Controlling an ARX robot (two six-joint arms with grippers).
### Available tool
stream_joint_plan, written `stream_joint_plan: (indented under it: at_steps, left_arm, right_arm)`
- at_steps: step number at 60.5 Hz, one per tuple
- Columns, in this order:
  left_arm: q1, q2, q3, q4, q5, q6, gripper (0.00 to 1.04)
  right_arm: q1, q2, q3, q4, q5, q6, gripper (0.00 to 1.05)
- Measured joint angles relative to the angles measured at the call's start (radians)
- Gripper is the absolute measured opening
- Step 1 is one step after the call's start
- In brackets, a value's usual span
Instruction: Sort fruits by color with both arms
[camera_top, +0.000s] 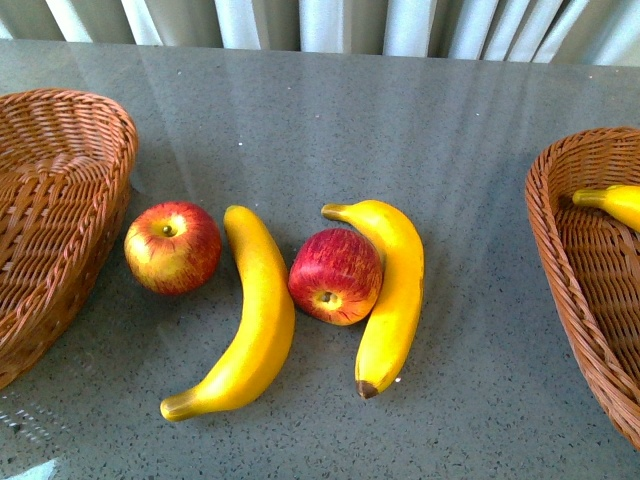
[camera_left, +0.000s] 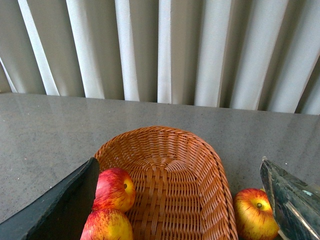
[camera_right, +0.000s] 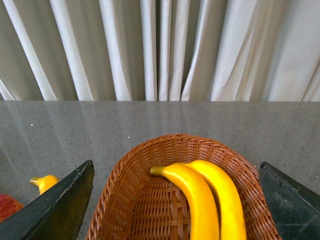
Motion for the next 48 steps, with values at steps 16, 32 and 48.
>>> stream_joint_plan:
  at_steps: [16, 32, 48]
  left_arm:
    - [0.000, 0.000, 0.000, 0.000, 0.000, 0.000, 0.96]
    - [0.000, 0.000, 0.000, 0.000, 0.000, 0.000, 0.96]
    - [0.000, 0.000, 0.000, 0.000, 0.000, 0.000, 0.96]
  right_arm:
    - [0.000, 0.000, 0.000, 0.000, 0.000, 0.000, 0.96]
    - [0.000, 0.000, 0.000, 0.000, 0.000, 0.000, 0.96]
    - [0.000, 0.000, 0.000, 0.000, 0.000, 0.000, 0.96]
